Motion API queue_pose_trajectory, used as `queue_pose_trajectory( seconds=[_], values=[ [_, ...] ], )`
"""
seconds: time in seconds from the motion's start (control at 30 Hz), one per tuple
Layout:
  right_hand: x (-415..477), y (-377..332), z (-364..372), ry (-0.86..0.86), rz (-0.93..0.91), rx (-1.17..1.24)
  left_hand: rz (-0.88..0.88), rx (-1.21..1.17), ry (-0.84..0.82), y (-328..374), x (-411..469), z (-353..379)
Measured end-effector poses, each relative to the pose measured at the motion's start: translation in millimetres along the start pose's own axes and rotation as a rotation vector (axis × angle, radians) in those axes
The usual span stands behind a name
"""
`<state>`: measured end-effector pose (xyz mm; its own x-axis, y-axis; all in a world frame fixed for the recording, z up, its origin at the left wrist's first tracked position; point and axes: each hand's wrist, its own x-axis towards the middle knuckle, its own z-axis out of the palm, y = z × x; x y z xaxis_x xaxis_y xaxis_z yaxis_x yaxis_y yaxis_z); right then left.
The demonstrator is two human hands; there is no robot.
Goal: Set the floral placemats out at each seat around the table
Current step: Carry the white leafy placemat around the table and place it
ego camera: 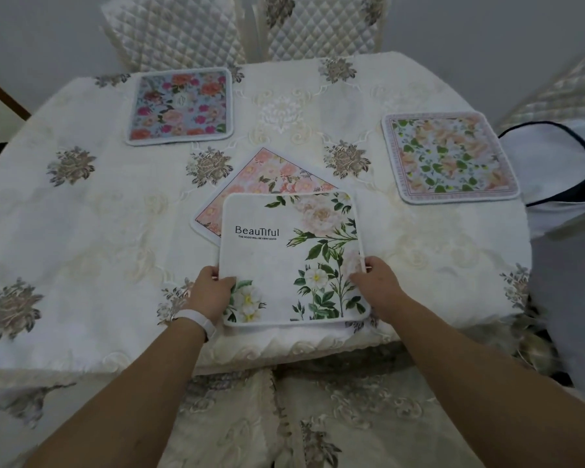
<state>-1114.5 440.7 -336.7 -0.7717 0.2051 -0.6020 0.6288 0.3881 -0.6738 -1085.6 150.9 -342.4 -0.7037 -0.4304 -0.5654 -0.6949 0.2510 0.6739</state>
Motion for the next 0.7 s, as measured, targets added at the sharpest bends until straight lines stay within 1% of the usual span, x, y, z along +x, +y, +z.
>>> queue_pose_trajectory(
  seconds=[0.2, 0.3, 0.4, 0.53, 0.7],
  values=[
    [-19, -12, -16, 0.007, -0.151, -0.018, 0.024, -0.205, 0.041, -4, -28, -1],
    [-32, -15, -27, -0.013, -0.214, -0.064, 0.028, -0.302, 0.084, -8, -51, -2],
    [-49, -23, -35, -0.034, -0.3, -0.106, 0.077, -0.405, 0.14, -10, -84, -9],
    [-72, -39, -39, -0.1, -0.412, -0.118, 0.108, -0.52, 0.249, -15, -126, -29],
    [-97, -55, -24, -0.193, -0.55, -0.106, 0.145, -0.638, 0.317, -29, -168, -61]
  ],
)
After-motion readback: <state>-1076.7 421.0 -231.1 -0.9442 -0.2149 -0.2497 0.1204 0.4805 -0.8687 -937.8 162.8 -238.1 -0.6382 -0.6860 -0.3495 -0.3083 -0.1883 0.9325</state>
